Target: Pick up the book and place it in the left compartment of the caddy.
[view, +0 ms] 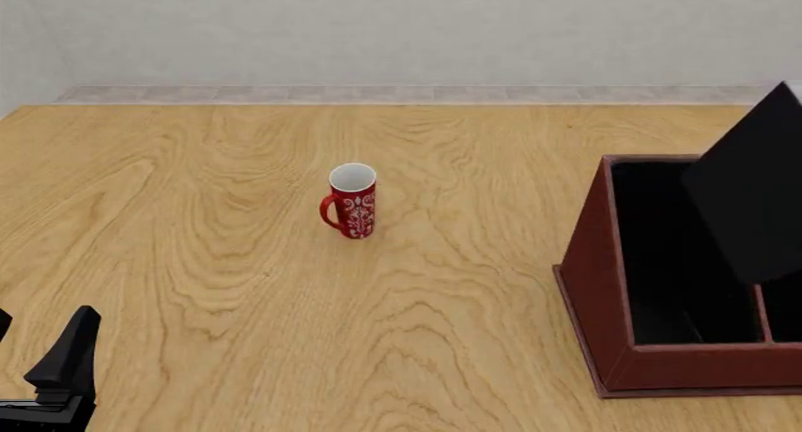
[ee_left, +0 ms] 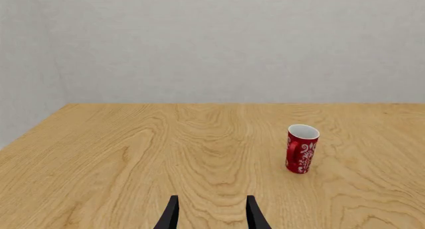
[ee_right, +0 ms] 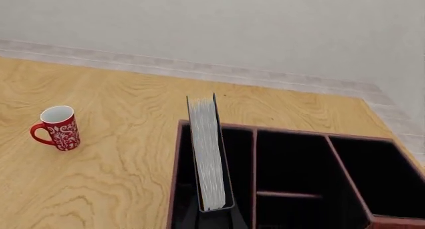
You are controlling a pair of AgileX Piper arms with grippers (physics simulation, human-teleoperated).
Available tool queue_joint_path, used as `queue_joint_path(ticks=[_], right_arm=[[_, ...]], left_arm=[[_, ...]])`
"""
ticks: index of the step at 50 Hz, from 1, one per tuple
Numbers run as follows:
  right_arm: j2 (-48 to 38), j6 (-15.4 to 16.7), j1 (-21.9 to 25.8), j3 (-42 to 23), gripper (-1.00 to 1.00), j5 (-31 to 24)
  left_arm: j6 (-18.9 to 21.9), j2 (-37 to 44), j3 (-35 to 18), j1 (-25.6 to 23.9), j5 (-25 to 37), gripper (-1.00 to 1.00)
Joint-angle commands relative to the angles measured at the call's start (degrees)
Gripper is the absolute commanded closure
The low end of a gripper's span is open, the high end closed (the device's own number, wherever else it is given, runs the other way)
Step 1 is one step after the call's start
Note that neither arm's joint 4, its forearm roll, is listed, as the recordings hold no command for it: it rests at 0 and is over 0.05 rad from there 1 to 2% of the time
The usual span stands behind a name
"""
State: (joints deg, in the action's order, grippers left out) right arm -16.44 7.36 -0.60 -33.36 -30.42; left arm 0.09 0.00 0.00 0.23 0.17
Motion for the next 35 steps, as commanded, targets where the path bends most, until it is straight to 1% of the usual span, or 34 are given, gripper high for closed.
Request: queue_joint_path(ticks=[1, 18, 35], right_arm=[[-0.2, -1.8, -0.8, 1.6, 1.0, 2.0], [-2.2, -1.8, -1.7, 4.4, 1.0, 5.4], [-4.8, -2.5, -2.4, 6.8, 1.0, 9.3]], left_arm=[[0.1, 0.1, 0.0, -0.2, -0.2, -1.0], [0.1, 0.1, 0.0, -0.2, -0.2, -1.0], [0.1, 0.1, 0.0, -0.2, -0.2, -1.0]])
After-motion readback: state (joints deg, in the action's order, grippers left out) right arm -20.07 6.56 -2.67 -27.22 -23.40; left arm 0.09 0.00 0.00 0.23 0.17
